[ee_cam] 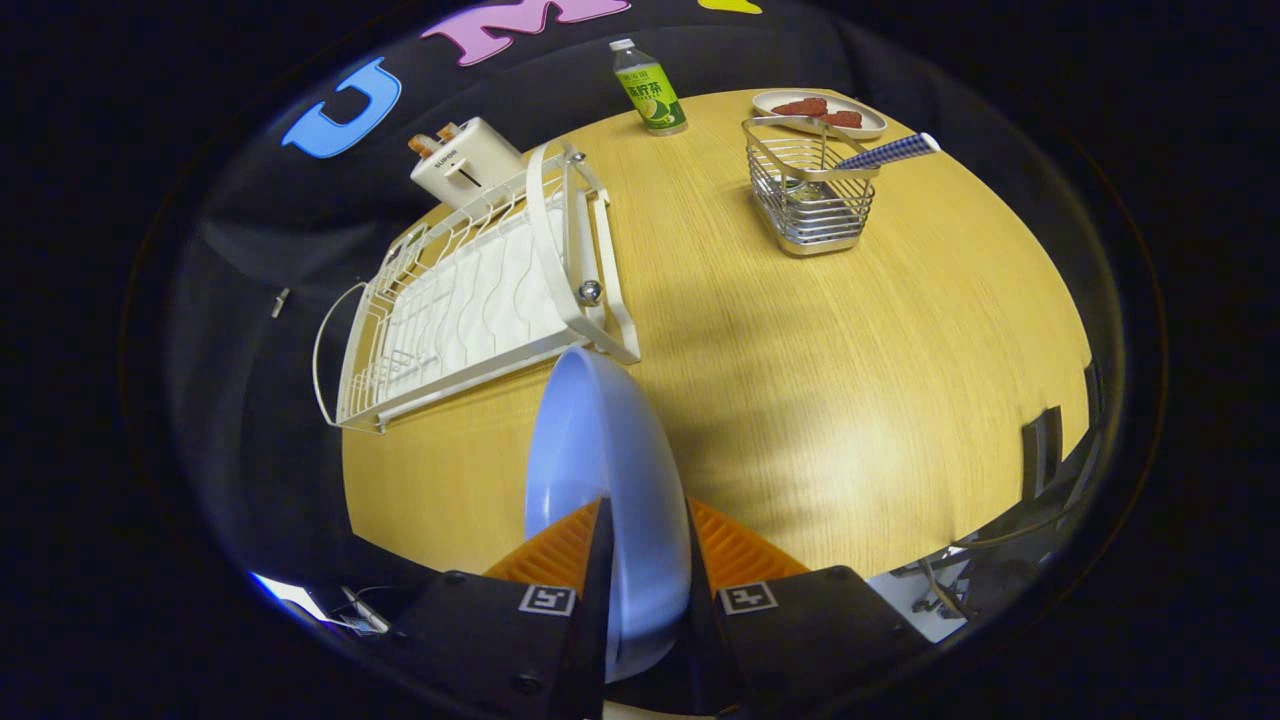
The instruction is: Take the plate from the dish rack, then take the spoon from the basket and place it into the plate.
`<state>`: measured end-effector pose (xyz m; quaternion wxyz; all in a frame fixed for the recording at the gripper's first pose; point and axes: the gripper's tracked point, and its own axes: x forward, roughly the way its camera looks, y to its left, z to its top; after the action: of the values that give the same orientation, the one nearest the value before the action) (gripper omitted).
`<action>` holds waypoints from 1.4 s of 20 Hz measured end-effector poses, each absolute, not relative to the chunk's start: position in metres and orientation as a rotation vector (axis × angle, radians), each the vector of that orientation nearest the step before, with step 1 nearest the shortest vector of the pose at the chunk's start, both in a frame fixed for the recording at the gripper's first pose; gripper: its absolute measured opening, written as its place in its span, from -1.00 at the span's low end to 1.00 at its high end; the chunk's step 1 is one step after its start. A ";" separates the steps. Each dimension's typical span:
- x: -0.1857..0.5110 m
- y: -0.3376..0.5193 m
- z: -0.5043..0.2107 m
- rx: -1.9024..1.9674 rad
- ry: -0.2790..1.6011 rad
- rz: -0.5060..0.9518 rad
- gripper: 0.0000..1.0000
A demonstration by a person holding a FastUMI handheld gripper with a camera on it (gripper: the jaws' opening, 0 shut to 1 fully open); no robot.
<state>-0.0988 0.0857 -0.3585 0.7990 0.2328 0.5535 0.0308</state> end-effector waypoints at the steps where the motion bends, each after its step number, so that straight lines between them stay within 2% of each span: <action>1: -0.099 0.085 -0.359 0.498 1.189 0.060 -0.19; 6: -0.101 0.071 -0.368 0.463 1.205 0.027 0.05; 9: -0.100 0.059 -0.373 0.443 1.212 -0.002 0.10; 10: -0.100 0.053 -0.375 0.424 1.213 -0.015 0.18; 14: -0.096 0.046 -0.372 0.462 1.189 -0.035 0.21; 18: -0.092 0.037 -0.362 0.463 1.160 -0.028 0.56; 23: -0.060 0.011 -0.305 0.421 0.978 0.050 0.56; 28: -0.002 -0.063 -0.259 0.223 0.773 0.062 0.56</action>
<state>-0.0023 -0.0631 -0.2593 0.9196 0.1085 0.3763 0.0302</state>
